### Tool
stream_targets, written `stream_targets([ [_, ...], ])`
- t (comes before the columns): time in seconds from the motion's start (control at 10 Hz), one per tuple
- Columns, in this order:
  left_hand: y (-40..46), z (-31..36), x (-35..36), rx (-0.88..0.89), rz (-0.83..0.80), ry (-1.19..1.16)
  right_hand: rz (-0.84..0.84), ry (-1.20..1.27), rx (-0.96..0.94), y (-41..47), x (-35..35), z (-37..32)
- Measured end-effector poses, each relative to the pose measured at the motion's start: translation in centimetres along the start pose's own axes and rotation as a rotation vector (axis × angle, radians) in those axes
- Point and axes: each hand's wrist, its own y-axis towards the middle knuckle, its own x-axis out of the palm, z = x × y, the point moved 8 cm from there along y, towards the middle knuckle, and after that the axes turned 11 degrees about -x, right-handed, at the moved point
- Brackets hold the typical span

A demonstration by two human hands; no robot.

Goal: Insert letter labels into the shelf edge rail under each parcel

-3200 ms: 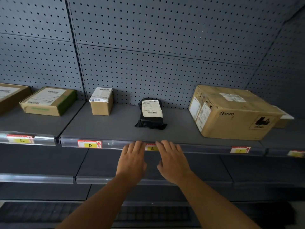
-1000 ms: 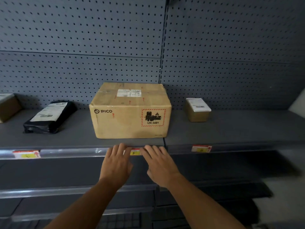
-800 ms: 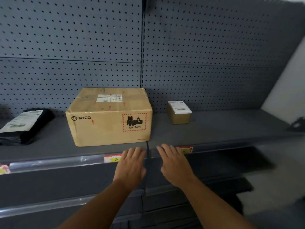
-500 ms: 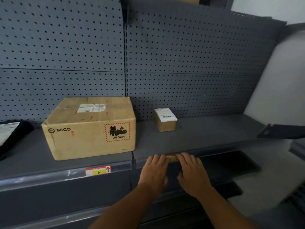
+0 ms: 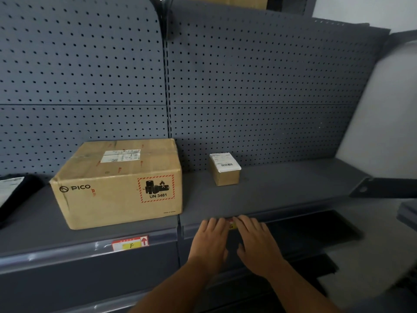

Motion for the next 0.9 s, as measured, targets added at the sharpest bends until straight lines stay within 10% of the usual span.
stream_targets([
  [0.5, -2.7, -3.5, -0.7, -0.005, 0.071, -0.061, 0.051, -0.058, 0.027, 0.7, -0.5, -1.5],
  [0.9, -18.5, -24.7, -5.5, -0.486, 0.123, -0.028, 0.159, 0.026, -0.377, 8.9, -3.9, -25.8],
])
